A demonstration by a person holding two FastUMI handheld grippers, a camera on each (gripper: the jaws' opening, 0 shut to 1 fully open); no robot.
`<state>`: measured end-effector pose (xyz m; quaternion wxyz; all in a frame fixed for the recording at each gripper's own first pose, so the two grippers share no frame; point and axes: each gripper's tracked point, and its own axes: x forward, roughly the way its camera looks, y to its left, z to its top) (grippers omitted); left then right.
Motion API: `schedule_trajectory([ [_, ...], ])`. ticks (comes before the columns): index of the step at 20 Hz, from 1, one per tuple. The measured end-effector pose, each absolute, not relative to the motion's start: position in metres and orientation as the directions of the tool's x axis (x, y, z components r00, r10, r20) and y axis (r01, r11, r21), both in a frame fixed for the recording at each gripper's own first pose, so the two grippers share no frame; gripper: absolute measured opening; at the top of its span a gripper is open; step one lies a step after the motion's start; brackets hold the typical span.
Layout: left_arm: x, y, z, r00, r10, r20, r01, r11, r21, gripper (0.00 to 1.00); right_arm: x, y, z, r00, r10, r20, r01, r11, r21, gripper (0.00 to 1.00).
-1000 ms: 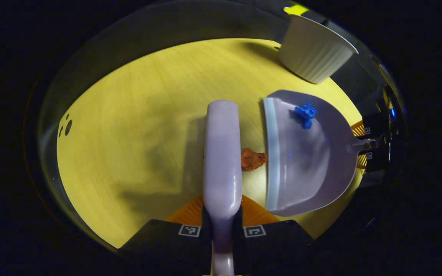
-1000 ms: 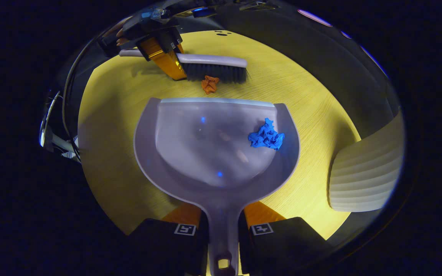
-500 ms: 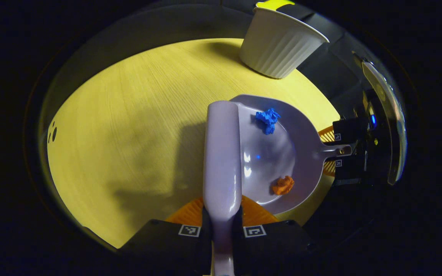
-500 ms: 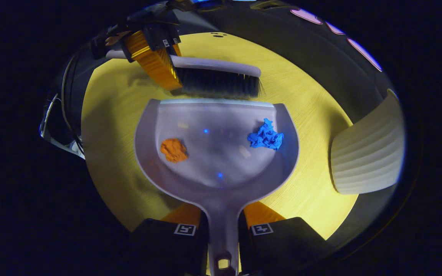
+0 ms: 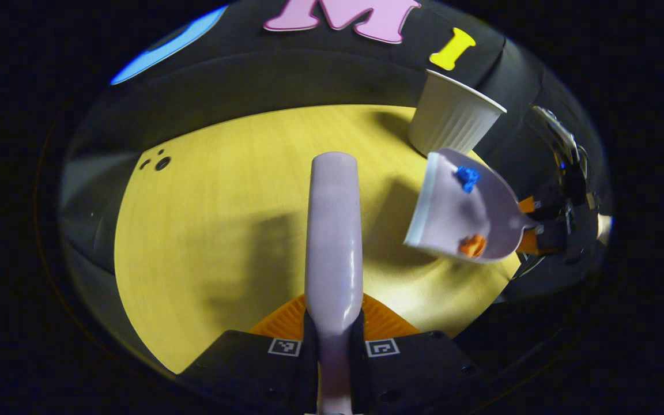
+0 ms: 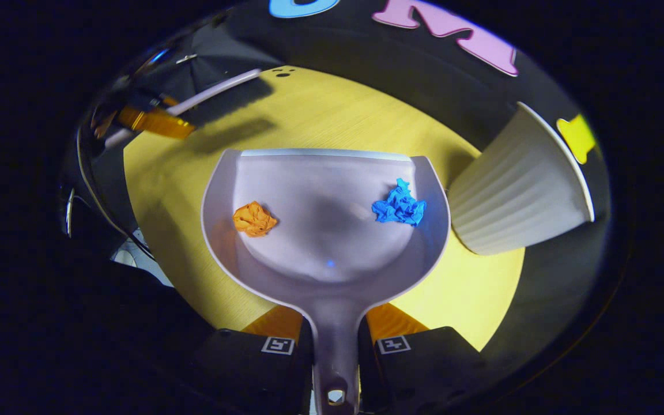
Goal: Pick up the small broom and dustpan from the desktop, sweep the trash into the dustpan with the broom, and then empty the trash into the garbage bin.
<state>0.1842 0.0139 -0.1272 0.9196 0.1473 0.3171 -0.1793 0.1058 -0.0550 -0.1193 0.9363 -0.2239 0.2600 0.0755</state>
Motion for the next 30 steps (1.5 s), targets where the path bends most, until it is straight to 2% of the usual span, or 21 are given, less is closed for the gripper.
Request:
schedule_trajectory([
  [6, 0.140, 0.044, -0.179, 0.679, -0.214, -0.702, 0.365, 0.928, 0.071, 0.26, 0.106, -0.043, -0.115, 0.882, 0.015, -0.472, -0.167, 0.945, -0.282, 0.37],
  [9, 0.131, 0.050, -0.190, 0.657, -0.208, -0.725, 0.344, 0.938, 0.043, 0.27, 0.119, -0.039, -0.121, 0.878, 0.033, -0.477, -0.126, 0.978, -0.165, 0.37],
  [16, 0.127, 0.055, -0.166, 0.700, -0.229, -0.676, 0.317, 0.948, 0.008, 0.26, 0.141, -0.025, -0.101, 0.911, -0.036, -0.411, 0.018, 0.999, -0.047, 0.37],
  [21, 0.123, 0.076, -0.162, 0.726, -0.185, -0.662, 0.259, 0.966, 0.013, 0.27, 0.144, -0.026, -0.112, 0.911, -0.207, -0.356, 0.137, 0.967, -0.213, 0.37],
  [23, 0.119, 0.078, -0.160, 0.731, -0.193, -0.654, 0.229, 0.973, -0.030, 0.27, 0.147, -0.024, -0.114, 0.902, -0.254, -0.350, 0.167, 0.951, -0.261, 0.37],
  [27, 0.118, 0.083, -0.164, 0.740, -0.191, -0.644, 0.178, 0.980, -0.086, 0.26, 0.149, -0.040, -0.121, 0.864, -0.316, -0.392, 0.169, 0.915, -0.366, 0.37],
  [30, 0.115, 0.099, -0.173, 0.733, -0.156, -0.662, 0.144, 0.987, -0.073, 0.27, 0.145, -0.059, -0.122, 0.824, -0.407, -0.394, 0.166, 0.838, -0.519, 0.37],
])
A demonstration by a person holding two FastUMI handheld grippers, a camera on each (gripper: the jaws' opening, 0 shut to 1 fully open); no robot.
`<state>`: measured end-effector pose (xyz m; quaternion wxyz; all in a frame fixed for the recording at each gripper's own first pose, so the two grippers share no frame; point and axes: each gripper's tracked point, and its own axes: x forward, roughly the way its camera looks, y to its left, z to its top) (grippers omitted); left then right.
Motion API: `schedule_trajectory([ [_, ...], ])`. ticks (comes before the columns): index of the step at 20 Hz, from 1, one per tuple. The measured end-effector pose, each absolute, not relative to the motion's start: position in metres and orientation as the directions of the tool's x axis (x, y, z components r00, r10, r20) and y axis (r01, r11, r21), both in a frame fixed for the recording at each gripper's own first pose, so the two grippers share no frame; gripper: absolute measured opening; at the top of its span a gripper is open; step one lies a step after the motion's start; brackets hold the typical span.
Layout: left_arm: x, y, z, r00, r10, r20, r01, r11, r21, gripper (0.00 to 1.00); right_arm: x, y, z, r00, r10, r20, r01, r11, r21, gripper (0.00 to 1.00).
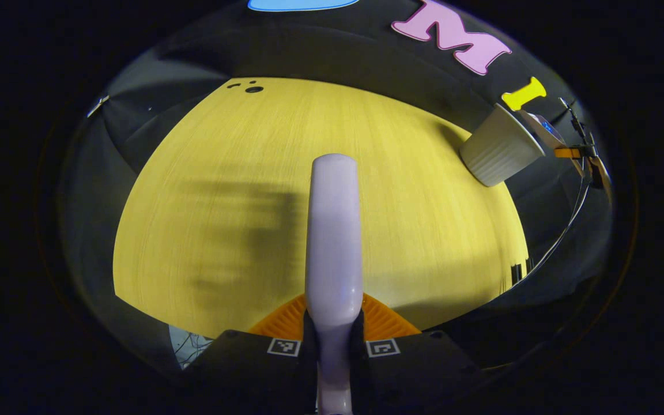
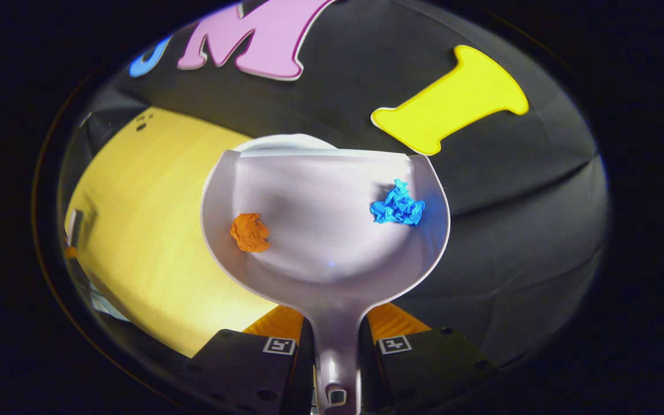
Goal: Pick up the small broom and dustpan from the desktop, sweep the trash into the dustpan with the broom, and then empty the trash into the garbage bin.
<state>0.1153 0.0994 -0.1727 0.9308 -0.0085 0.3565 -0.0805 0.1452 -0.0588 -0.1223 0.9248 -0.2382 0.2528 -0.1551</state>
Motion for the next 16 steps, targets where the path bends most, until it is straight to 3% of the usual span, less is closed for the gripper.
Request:
schedule_trajectory([
  [1, 0.114, 0.105, -0.171, 0.731, -0.151, -0.666, 0.134, 0.988, -0.077, 0.27, 0.146, -0.062, -0.125, 0.817, -0.421, -0.395, 0.158, 0.821, -0.548, 0.42],
  [2, 0.114, 0.107, -0.171, 0.730, -0.148, -0.667, 0.125, 0.989, -0.083, 0.27, 0.144, -0.065, -0.124, 0.813, -0.427, -0.396, 0.149, 0.810, -0.567, 0.37],
  [6, 0.115, 0.112, -0.169, 0.727, -0.130, -0.674, 0.092, 0.992, -0.091, 0.27, 0.142, -0.093, -0.110, 0.793, -0.470, -0.388, 0.106, 0.734, -0.671, 0.37],
  [10, 0.119, 0.109, -0.164, 0.721, -0.128, -0.682, 0.087, 0.992, -0.093, 0.27, 0.123, -0.119, -0.083, 0.775, -0.523, -0.355, 0.013, 0.574, -0.818, 0.37],
  [12, 0.122, 0.107, -0.161, 0.722, -0.124, -0.681, 0.086, 0.992, -0.089, 0.27, 0.119, -0.124, -0.078, 0.772, -0.532, -0.348, -0.006, 0.542, -0.840, 0.37],
  [13, 0.123, 0.105, -0.161, 0.721, -0.127, -0.681, 0.085, 0.992, -0.096, 0.27, 0.119, -0.125, -0.076, 0.770, -0.536, -0.347, -0.009, 0.533, -0.846, 0.42],
  [14, 0.123, 0.102, -0.160, 0.721, -0.131, -0.681, 0.082, 0.991, -0.104, 0.27, 0.122, -0.127, -0.076, 0.766, -0.544, -0.343, -0.018, 0.515, -0.857, 0.37],
  [16, 0.124, 0.097, -0.162, 0.720, -0.133, -0.681, 0.077, 0.991, -0.111, 0.27, 0.126, -0.129, -0.074, 0.765, -0.561, -0.318, -0.041, 0.450, -0.892, 0.37],
])
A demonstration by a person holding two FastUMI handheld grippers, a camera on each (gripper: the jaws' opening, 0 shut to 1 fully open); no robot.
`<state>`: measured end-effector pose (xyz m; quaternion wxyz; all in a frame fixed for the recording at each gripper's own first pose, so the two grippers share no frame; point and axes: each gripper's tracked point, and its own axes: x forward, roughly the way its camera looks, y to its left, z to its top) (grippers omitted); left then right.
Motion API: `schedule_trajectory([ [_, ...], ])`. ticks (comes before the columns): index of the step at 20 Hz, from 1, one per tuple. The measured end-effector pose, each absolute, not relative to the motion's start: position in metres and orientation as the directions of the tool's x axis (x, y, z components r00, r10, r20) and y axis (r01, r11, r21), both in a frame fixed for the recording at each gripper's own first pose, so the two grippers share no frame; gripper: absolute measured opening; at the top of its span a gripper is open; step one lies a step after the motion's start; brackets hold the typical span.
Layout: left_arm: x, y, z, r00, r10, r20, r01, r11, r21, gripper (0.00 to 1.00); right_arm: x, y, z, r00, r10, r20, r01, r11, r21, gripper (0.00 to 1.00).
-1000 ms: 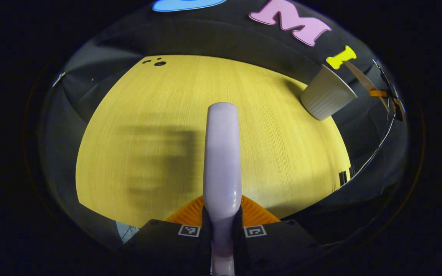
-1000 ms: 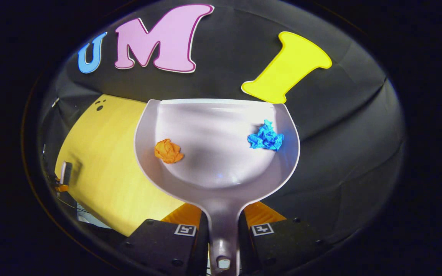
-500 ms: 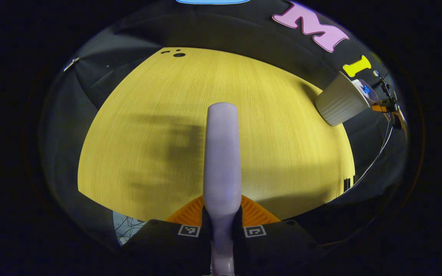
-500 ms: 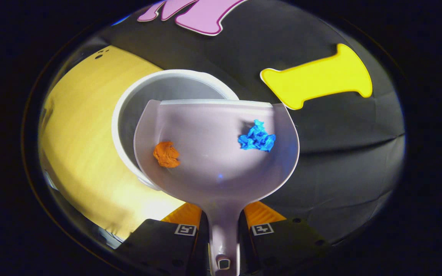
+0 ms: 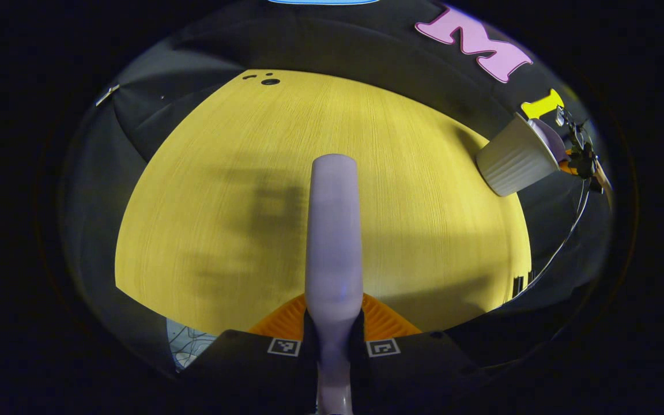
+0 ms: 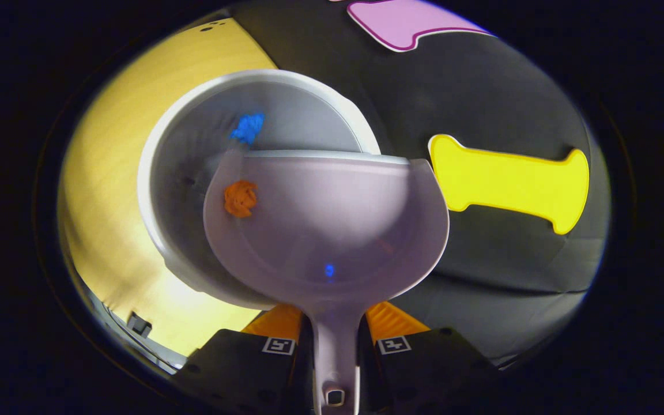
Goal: Pick up the small broom and dustpan from the desktop, sweep the trash into the dustpan with the broom, and then empty the trash into the garbage bin.
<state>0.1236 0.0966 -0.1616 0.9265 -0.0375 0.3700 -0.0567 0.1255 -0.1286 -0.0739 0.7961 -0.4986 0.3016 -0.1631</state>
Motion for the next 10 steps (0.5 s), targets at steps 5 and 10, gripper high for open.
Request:
schedule_trajectory([
  [5, 0.1226, 0.0914, -0.1634, 0.721, -0.127, -0.681, 0.066, 0.991, -0.116, 0.27, 0.1326, -0.1194, -0.0700, 0.776, -0.568, -0.273, -0.074, 0.348, -0.935, 0.37],
  [10, 0.1240, 0.0894, -0.1585, 0.732, -0.116, -0.671, 0.055, 0.992, -0.111, 0.27, 0.1350, -0.1186, -0.0669, 0.777, -0.589, -0.224, -0.088, 0.252, -0.964, 0.37],
])
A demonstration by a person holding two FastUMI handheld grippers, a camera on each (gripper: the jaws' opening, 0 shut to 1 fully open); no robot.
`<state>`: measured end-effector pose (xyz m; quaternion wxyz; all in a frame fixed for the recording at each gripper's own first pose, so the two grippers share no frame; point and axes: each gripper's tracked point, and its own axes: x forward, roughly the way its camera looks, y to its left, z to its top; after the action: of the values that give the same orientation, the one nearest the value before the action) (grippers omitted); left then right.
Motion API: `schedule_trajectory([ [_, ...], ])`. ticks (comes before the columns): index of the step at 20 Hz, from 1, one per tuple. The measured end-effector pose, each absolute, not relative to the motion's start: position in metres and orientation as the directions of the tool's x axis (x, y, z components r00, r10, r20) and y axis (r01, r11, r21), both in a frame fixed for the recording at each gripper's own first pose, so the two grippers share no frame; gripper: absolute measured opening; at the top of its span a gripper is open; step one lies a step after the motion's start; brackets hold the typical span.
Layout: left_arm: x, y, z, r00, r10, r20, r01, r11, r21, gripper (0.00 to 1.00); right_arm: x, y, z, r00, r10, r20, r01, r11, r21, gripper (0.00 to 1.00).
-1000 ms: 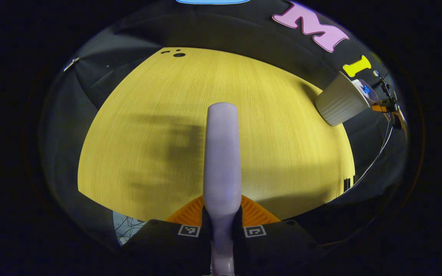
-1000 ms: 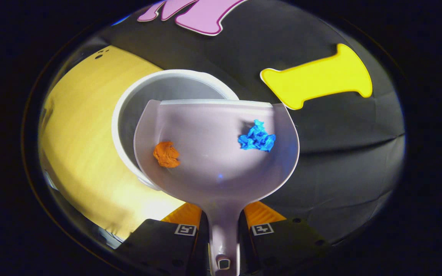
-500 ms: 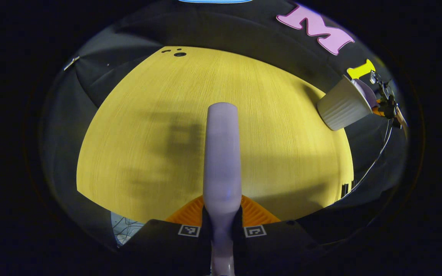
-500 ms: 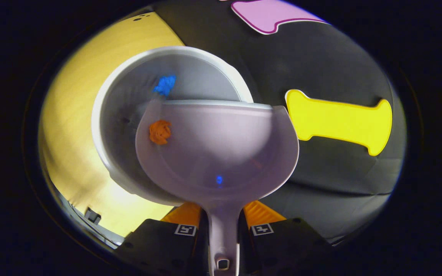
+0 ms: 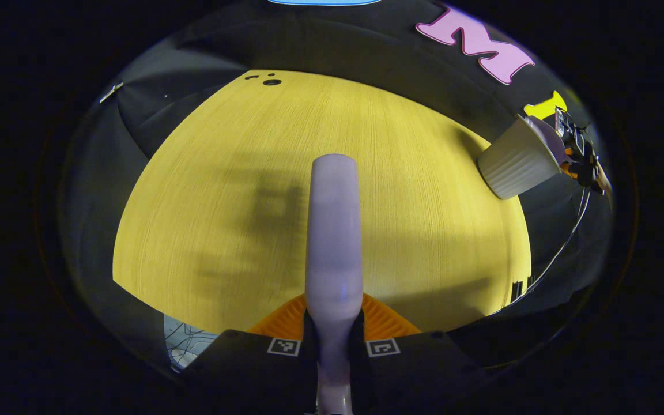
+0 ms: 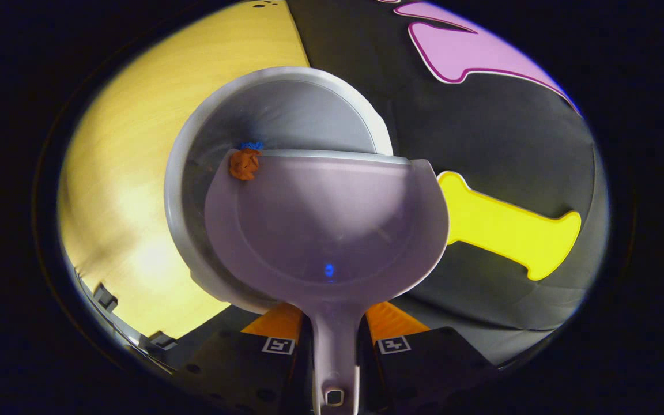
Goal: Pick up the small broom and dustpan from the desktop, sweep the trash into the dustpan with the broom, and then empty the trash into the garbage bin.
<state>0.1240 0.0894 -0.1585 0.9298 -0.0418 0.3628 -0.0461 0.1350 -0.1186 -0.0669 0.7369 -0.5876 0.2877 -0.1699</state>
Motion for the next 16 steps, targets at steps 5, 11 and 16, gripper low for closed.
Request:
schedule_trajectory([
  [5, 0.129, 0.084, -0.154, 0.739, -0.118, -0.663, 0.056, 0.992, -0.114, 0.27, 0.141, -0.113, -0.052, 0.788, -0.607, -0.103, -0.048, 0.106, -0.993, 0.37],
  [11, 0.135, 0.072, -0.152, 0.747, -0.140, -0.650, 0.085, 0.990, -0.117, 0.27, 0.131, -0.108, -0.047, 0.786, -0.614, -0.067, -0.056, 0.037, -0.998, 0.37],
  [16, 0.134, 0.074, -0.149, 0.758, -0.145, -0.636, 0.092, 0.989, -0.116, 0.27, 0.116, -0.109, -0.037, 0.775, -0.629, -0.062, 0.019, 0.121, -0.992, 0.41],
])
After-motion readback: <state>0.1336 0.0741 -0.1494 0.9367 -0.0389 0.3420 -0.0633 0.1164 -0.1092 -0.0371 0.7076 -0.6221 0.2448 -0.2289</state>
